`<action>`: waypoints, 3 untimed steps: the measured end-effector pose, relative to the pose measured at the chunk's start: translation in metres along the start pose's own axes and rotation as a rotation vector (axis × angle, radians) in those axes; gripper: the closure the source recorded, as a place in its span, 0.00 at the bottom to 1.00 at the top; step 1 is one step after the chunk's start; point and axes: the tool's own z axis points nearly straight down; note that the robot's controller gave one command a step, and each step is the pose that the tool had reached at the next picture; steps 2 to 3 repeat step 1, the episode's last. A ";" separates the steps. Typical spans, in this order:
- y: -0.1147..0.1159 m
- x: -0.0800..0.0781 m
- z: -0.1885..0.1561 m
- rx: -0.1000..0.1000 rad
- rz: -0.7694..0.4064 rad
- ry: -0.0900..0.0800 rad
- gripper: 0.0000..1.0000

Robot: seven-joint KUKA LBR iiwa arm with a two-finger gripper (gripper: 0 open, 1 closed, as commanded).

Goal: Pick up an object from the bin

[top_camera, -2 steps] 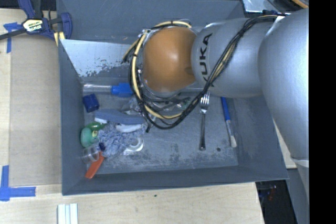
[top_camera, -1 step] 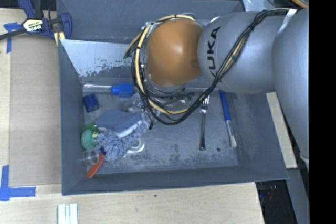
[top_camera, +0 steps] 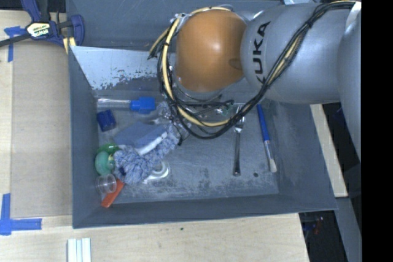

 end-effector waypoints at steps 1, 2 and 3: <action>-0.001 -0.001 -0.030 0.003 0.000 -0.003 1.00; -0.001 -0.001 -0.030 0.003 0.000 -0.003 1.00; -0.001 -0.001 -0.030 0.003 0.000 -0.003 1.00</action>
Offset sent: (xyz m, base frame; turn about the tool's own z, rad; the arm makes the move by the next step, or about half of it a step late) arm 0.0007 0.0001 0.0261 0.0002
